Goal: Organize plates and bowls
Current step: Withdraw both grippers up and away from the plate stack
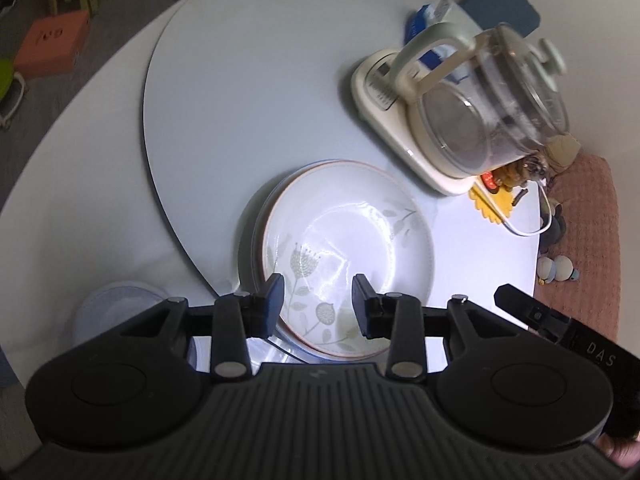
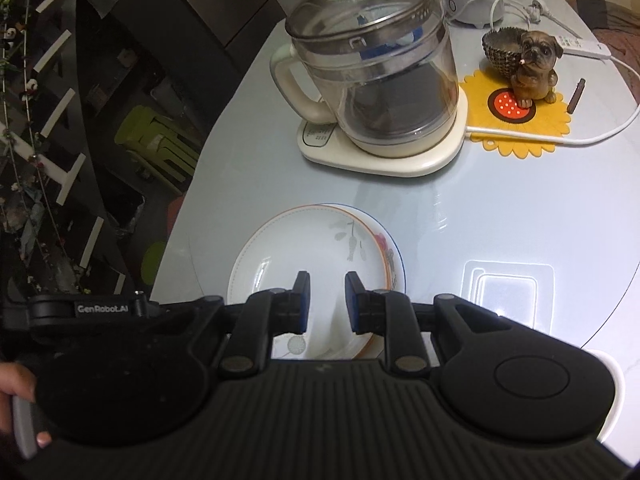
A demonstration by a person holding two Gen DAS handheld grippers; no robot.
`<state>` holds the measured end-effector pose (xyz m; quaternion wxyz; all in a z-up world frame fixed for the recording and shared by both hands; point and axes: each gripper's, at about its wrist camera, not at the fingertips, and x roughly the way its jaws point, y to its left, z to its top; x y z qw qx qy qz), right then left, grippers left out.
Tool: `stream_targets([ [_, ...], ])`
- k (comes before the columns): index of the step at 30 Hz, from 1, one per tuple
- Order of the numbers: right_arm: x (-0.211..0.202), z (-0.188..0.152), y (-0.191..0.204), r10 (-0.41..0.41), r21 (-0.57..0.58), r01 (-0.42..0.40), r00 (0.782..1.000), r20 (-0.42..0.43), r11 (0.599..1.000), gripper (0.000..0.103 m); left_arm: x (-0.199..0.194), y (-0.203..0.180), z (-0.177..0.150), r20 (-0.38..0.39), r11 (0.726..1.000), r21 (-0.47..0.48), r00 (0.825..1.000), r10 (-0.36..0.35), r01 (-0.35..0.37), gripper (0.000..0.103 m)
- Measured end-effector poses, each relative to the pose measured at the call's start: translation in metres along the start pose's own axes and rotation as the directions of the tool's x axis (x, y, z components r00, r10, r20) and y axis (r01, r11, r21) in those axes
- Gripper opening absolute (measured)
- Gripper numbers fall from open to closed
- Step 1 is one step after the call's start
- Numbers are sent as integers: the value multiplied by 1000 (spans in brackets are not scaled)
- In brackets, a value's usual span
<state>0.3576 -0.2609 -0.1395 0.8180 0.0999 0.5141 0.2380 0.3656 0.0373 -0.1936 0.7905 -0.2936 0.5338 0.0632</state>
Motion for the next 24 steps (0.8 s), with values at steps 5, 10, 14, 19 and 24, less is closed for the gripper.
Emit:
stream_targets([
  [5,-30,-9,10,4,-20,-3,998,62,1000,23,-39,-12,-19,81,997,71,997,9,-15,41],
  [10,-52,-22,25,0,-46,5,995,103,999,23,-72,-16,-40,148,991,134,989,3,-23,41],
  [14,-70,-34,39,-10,-70,20,990,142,997,23,-97,-16,-56,199,983,181,980,-7,-29,41],
  [19,-88,-51,57,-22,-74,36,984,177,997,23,-128,-11,-76,252,970,241,967,-25,-38,41],
  [24,-97,-70,73,-25,-67,38,980,196,997,23,-148,-1,-98,273,958,284,961,-37,-44,41],
])
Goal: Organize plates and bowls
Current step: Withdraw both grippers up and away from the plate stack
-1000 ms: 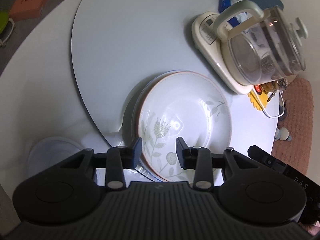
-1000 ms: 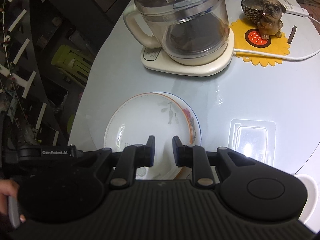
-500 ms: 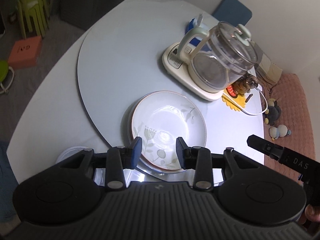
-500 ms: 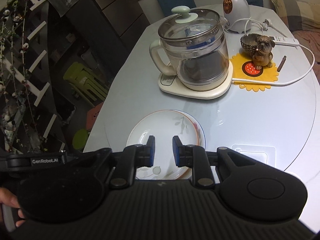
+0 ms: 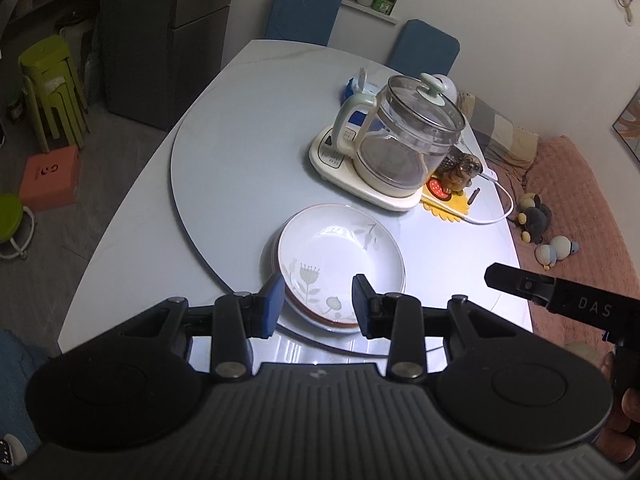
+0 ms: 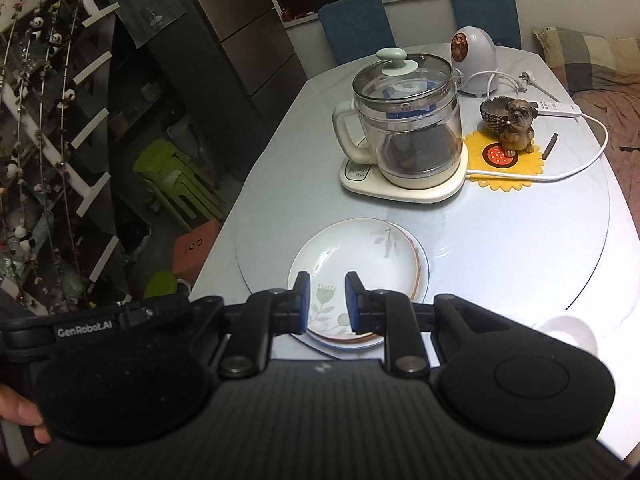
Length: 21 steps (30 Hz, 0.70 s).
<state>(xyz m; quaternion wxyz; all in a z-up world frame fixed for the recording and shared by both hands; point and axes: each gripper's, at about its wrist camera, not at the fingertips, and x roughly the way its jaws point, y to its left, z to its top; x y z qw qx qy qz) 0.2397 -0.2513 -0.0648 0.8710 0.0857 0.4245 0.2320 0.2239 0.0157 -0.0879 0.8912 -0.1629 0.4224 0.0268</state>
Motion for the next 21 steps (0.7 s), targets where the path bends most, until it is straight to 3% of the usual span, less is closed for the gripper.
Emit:
stream_targets([
  [13,-16,-38,27,-42,-9,42,999,31,999,23,-29,18,-31,11,998,60,1000,-18,17,42],
  [21,-23,-72,36,-73,-27,73,997,-21,997,23,-34,27,-47,5,997,74,1000,-27,27,44],
])
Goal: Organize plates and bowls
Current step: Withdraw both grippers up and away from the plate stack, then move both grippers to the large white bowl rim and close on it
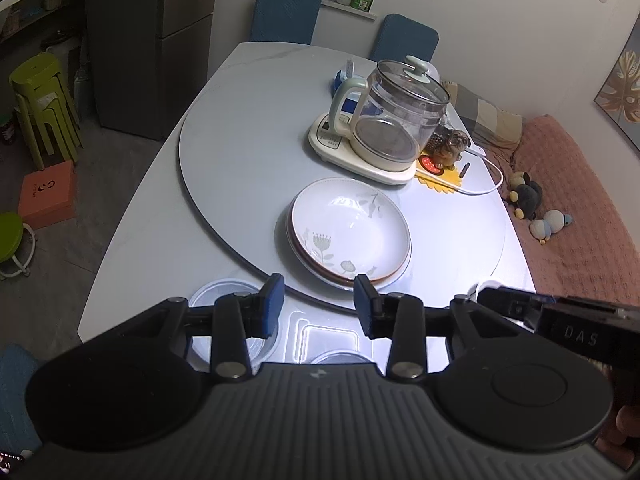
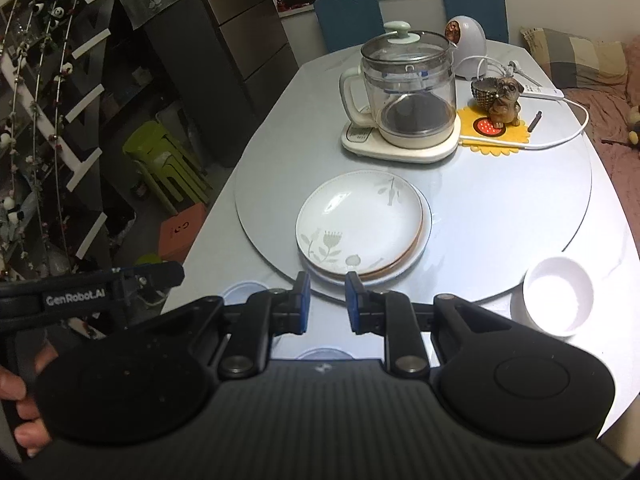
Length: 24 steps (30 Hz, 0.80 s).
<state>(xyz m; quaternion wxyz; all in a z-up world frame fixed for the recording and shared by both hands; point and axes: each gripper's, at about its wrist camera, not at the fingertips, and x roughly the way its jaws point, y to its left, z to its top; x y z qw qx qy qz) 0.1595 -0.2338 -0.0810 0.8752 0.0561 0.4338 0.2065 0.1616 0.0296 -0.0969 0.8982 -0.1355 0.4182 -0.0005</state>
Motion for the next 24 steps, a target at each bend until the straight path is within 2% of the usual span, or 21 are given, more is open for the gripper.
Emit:
stream_targets([
  [4,2,-13,3,-15,-1,15,999,-38,1000,23,-1,6,-6,-1,1000,-1,1000,-4,4,45],
  [6,4,-15,6,-20,2,20,999,-44,1000,23,-1,11,-8,3,1000,-13,1000,-1,1,49],
  [10,7,-12,15,-7,-21,6,999,-39,1000,23,0,21,-10,17,999,-33,1000,19,-18,51],
  [15,20,-7,28,-1,-78,-4,997,-73,997,24,4,39,-19,24,995,-93,999,48,-46,56],
  [17,27,-6,32,0,-97,-9,996,-87,995,47,6,47,-24,23,991,-124,998,62,-59,61],
  [18,29,-5,34,1,-103,-10,996,-89,995,52,7,51,-27,23,989,-135,997,69,-65,64],
  [19,32,-5,36,4,-108,-14,996,-91,994,55,10,56,-30,20,986,-151,997,80,-76,65],
  [24,50,-8,46,15,-138,-35,990,-141,990,55,22,79,-44,-1,971,-210,994,112,-110,66],
])
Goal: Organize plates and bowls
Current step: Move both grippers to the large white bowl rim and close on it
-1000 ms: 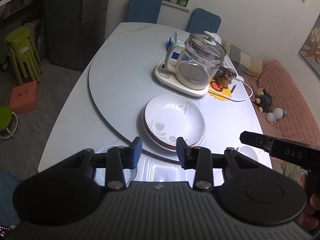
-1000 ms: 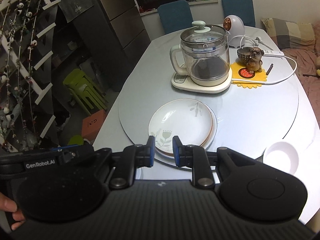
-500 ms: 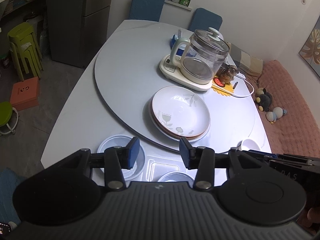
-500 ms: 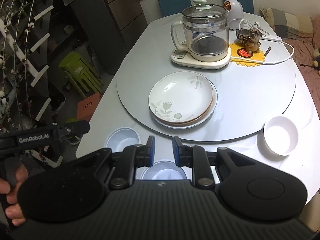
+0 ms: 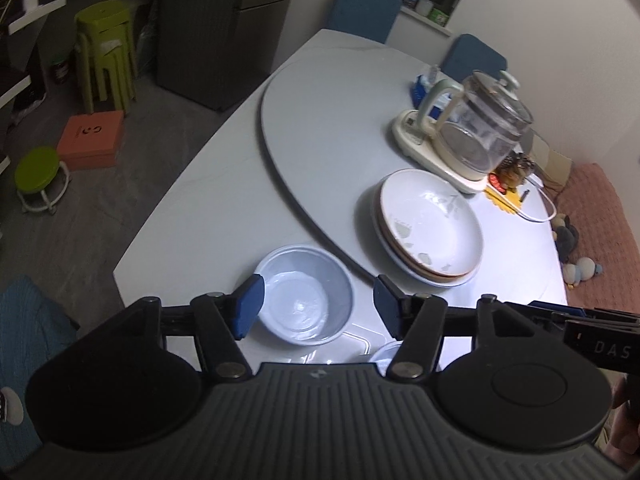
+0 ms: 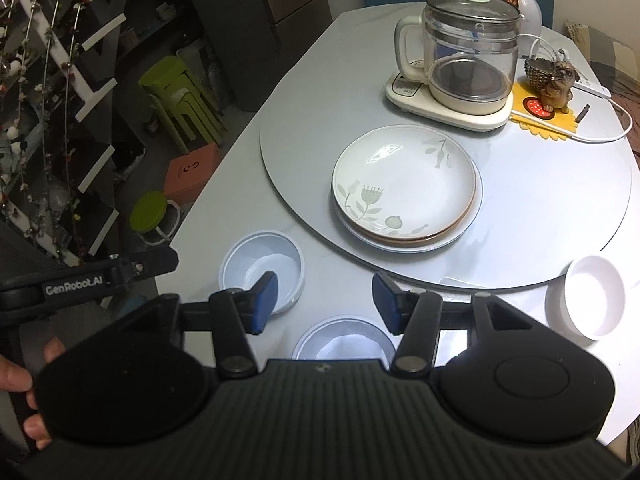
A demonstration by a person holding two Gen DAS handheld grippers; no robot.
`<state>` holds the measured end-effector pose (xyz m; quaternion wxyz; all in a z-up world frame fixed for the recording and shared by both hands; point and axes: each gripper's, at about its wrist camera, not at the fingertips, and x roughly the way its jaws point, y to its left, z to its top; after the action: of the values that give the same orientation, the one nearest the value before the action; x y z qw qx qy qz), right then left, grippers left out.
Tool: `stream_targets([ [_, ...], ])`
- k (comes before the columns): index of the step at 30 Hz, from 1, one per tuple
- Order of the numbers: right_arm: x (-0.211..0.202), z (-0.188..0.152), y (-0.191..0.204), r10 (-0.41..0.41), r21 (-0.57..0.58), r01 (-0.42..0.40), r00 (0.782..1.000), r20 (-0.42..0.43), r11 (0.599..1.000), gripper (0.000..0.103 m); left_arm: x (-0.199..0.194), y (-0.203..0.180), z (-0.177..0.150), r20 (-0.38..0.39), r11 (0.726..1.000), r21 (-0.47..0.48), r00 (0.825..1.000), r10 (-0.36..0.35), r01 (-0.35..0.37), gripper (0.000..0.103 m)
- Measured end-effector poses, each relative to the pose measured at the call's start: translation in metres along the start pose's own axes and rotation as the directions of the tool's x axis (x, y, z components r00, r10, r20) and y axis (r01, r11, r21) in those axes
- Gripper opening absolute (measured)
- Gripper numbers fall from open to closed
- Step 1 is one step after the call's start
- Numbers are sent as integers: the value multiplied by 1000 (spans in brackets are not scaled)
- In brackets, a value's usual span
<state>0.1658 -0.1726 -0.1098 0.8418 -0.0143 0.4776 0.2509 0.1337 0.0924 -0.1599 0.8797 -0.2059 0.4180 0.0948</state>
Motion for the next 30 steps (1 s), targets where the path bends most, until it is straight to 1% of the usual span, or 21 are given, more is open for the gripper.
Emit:
stream_targets([
  [7,33,-3,14,30,-40,-32,998,-53,999,55,25,35,-14,-31,997,-57,999,44,-46,66],
  [11,52,-4,19,34,-39,-37,997,-75,999,53,39,49,-19,-56,996,-67,997,48,-51,66],
  [19,81,-7,26,61,-19,-63,994,-95,998,53,71,70,-17,-89,996,-85,996,2,-10,66],
  [25,109,-11,25,59,4,-59,993,-107,998,47,106,79,-18,-114,995,-99,993,-34,23,65],
  [27,119,-11,25,56,17,-55,992,-110,998,47,117,81,-20,-121,994,-105,991,-48,36,65],
  [30,135,-12,23,51,68,-42,988,-146,997,46,132,84,-20,-133,993,-108,989,-57,42,63],
])
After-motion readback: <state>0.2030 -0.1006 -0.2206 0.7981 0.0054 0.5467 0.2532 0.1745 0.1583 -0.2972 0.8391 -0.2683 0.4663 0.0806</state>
